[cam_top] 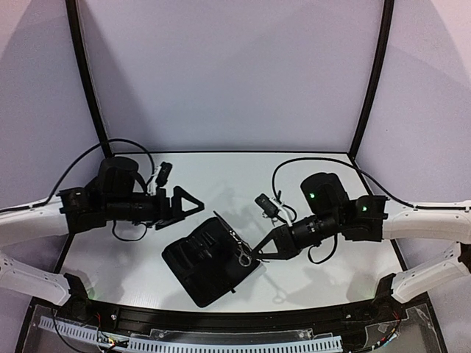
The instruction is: Sort the hair-cutting tools
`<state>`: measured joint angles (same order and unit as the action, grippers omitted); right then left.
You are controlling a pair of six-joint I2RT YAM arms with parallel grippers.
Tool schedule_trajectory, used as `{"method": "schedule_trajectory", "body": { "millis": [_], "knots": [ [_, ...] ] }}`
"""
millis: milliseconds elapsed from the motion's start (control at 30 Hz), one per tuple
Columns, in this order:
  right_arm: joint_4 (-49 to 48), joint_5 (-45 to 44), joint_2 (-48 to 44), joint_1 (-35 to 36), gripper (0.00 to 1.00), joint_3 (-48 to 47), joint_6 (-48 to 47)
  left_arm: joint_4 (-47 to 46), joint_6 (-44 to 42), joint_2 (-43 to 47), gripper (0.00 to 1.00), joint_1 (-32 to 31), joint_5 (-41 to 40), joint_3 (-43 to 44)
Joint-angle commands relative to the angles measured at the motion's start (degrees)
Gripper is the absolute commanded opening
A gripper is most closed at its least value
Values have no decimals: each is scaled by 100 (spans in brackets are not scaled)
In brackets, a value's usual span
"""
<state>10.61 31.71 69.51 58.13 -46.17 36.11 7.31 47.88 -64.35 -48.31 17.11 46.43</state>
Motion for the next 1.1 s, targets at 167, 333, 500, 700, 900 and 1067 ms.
{"method": "schedule_trajectory", "body": {
  "millis": [167,333,500,700,900,1067],
  "knots": [
    [672,721,69,-117,0,346,362,2928,98,235,99,141,-2169,120],
    [968,1020,726,-122,0,188,357,3020,39,-216,99,312,-2099,147],
    [1128,883,1341,-241,0,-22,512,2844,-193,-789,99,638,-1806,304],
    [1362,871,1868,-625,0,-247,544,2381,-594,-1601,94,907,-1295,598],
    [1489,1039,2367,-797,0,-549,303,2184,-823,-2113,74,938,-931,742],
    [1348,1286,2597,-856,0,-552,235,2054,-932,-2265,62,939,-777,611]
  ]
}}
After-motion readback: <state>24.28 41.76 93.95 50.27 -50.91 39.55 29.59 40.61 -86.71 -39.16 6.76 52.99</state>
